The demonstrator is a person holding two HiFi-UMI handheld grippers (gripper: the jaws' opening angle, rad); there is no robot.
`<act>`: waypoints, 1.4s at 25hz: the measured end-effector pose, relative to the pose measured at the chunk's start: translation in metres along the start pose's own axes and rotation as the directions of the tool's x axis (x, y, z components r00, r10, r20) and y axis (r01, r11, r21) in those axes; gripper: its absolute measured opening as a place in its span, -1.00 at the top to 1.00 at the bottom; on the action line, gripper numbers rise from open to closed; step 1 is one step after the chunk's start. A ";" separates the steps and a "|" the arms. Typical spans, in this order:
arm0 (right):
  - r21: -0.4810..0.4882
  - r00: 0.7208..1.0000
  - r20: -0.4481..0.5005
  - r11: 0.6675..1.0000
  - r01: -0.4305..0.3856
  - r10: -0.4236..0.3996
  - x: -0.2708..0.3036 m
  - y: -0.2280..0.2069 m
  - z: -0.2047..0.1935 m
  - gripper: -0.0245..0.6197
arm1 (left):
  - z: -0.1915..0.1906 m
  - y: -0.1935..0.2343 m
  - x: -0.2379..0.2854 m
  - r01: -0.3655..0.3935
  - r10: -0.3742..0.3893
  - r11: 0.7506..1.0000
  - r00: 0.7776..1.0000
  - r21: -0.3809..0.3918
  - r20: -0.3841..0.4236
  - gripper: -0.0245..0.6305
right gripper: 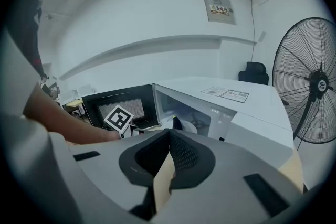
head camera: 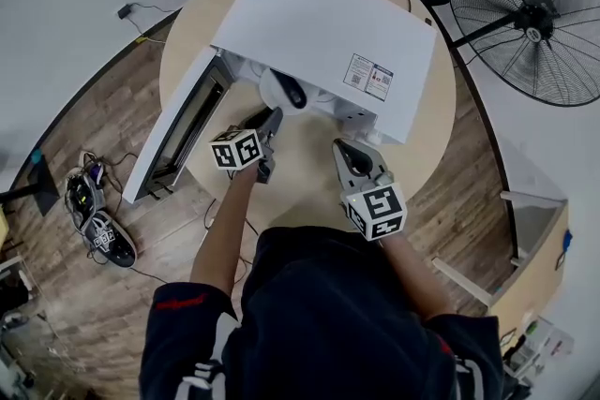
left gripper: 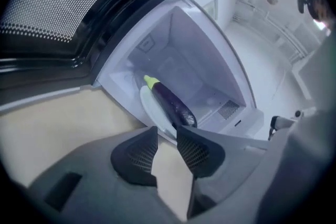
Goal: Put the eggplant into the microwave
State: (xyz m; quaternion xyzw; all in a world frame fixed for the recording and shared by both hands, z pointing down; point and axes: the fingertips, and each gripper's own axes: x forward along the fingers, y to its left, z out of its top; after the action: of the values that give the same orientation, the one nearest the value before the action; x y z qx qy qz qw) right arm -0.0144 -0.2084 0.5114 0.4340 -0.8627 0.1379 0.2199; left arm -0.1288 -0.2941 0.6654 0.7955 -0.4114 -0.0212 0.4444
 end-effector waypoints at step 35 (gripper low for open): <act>-0.002 1.000 -0.011 1.000 0.002 -0.002 0.001 -0.004 -0.001 0.89 | 0.009 0.000 0.031 -0.034 0.035 0.998 0.999 -0.049 0.028 0.26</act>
State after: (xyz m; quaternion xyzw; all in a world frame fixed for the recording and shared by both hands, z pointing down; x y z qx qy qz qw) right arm -0.0109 -0.2107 0.5131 0.4337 -0.8613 0.1394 0.2251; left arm -0.1118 -0.3214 0.6701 0.7770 -0.4308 -0.0350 0.4577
